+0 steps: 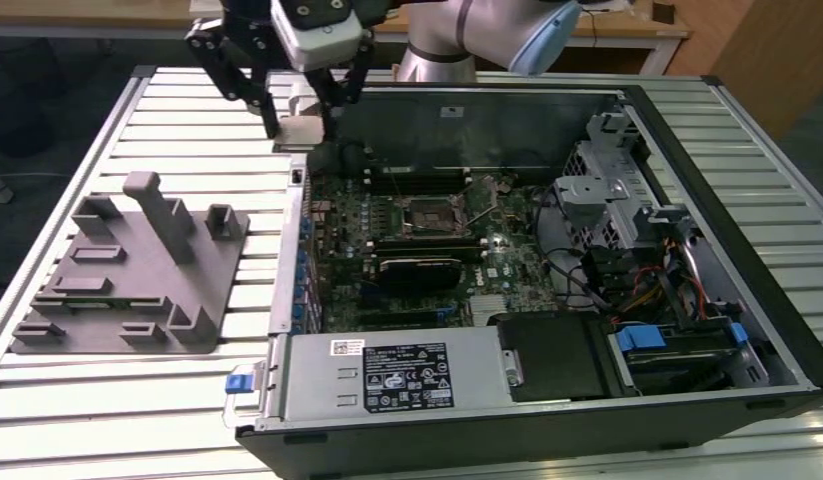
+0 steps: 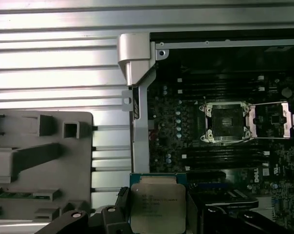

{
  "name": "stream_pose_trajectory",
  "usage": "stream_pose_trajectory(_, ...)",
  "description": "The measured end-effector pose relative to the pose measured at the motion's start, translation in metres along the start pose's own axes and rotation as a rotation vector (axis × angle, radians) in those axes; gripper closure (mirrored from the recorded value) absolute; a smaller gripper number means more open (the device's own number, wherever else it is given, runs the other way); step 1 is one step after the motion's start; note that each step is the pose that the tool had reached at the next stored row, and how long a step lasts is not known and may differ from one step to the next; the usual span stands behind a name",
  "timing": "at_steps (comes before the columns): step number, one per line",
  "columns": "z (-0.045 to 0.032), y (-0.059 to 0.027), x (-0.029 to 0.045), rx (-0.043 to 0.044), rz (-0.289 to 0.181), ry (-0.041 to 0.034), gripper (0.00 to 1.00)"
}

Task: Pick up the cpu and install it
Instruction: 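Pick up the cpu and move it towards the insertion slot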

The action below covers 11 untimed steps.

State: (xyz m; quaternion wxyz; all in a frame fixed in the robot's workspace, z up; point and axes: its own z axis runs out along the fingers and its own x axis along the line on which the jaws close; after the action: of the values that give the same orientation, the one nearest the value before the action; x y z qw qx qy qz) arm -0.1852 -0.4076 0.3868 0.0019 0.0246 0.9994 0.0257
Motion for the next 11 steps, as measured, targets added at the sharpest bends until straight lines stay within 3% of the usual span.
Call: stream_pose_trajectory(11,0.0003,0.0026,-0.0501,0.0,0.0,0.0,0.45)
